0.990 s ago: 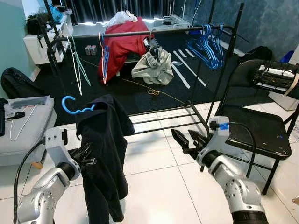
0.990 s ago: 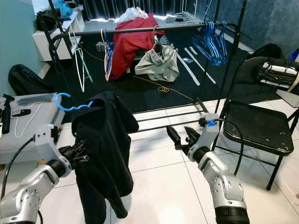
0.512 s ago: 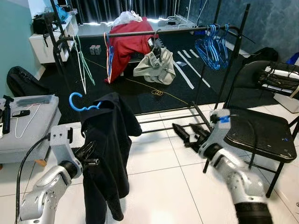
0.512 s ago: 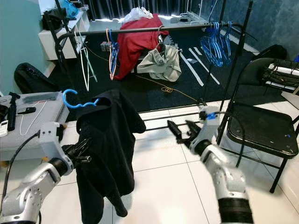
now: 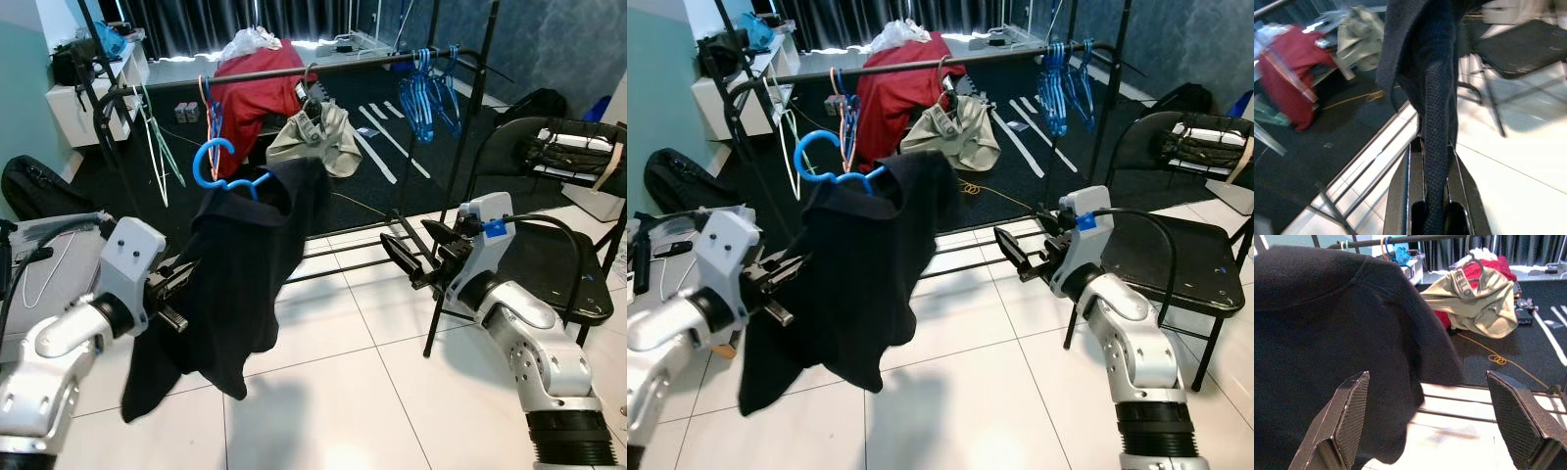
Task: Hang hanger
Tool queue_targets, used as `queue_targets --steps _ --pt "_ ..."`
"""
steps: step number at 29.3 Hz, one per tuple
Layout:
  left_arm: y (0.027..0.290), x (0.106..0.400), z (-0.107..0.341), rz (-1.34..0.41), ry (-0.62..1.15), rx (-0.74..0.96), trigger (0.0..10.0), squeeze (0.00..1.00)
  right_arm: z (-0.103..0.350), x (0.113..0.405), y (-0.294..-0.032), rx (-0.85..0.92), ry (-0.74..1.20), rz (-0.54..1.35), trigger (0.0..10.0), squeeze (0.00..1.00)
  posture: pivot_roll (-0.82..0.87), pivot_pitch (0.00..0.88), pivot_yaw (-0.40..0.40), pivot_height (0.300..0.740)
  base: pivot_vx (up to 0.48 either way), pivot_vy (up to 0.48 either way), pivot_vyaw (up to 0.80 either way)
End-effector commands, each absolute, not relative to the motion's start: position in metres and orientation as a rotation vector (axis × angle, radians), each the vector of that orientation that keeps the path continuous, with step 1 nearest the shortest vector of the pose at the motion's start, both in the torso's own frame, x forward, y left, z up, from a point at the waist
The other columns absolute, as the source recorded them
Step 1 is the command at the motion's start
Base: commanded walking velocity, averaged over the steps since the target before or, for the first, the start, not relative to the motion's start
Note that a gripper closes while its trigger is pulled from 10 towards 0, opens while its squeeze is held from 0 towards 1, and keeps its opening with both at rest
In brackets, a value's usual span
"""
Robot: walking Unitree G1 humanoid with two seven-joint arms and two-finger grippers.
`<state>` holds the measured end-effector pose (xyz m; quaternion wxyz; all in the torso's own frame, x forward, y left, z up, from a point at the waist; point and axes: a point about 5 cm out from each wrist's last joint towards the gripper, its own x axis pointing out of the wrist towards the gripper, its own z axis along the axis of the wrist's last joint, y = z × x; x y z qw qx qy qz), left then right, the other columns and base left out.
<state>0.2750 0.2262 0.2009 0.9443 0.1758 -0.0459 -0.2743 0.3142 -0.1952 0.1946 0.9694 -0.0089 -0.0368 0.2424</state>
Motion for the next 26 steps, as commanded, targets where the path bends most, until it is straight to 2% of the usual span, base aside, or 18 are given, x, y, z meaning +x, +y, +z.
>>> queue_targets --steps 1,3,7,12,14,17,26 --pt "0.229 0.273 0.217 -0.567 -0.161 0.373 10.0 0.00 0.197 0.312 -0.192 -0.035 -0.089 0.514 10.0 0.00 -0.05 0.000 0.085 0.740 0.000 0.000 0.00" --pt "0.243 0.267 0.237 -0.637 -0.167 0.453 10.0 0.00 0.201 0.309 -0.196 0.001 -0.116 0.546 10.0 0.00 -0.06 0.000 0.082 0.740 0.000 0.000 0.00" --pt "0.249 0.265 0.243 -0.651 -0.161 0.499 10.0 0.00 0.204 0.307 -0.198 0.024 -0.126 0.558 10.0 0.00 -0.06 0.000 0.081 0.740 0.000 0.000 0.00" --pt "0.277 0.250 0.253 -0.679 -0.098 0.578 10.0 0.00 0.206 0.301 -0.197 0.055 -0.126 0.606 10.0 0.00 -0.07 0.000 0.058 0.740 0.000 0.000 0.00" --pt "0.277 0.250 0.253 -0.679 -0.098 0.578 10.0 0.00 0.206 0.301 -0.197 0.055 -0.126 0.606 10.0 0.00 -0.07 0.000 0.058 0.740 0.000 0.000 0.00" --pt "0.278 0.232 0.271 -0.797 -0.106 0.579 10.0 0.00 0.201 0.296 -0.195 0.036 -0.087 0.674 10.0 0.00 -0.06 0.000 0.043 0.740 0.000 0.000 0.00" --pt "0.270 0.228 0.292 -0.899 -0.163 0.594 10.0 0.00 0.193 0.297 -0.190 0.048 -0.033 0.726 10.0 0.00 -0.05 0.000 0.039 0.740 0.000 0.000 0.00"
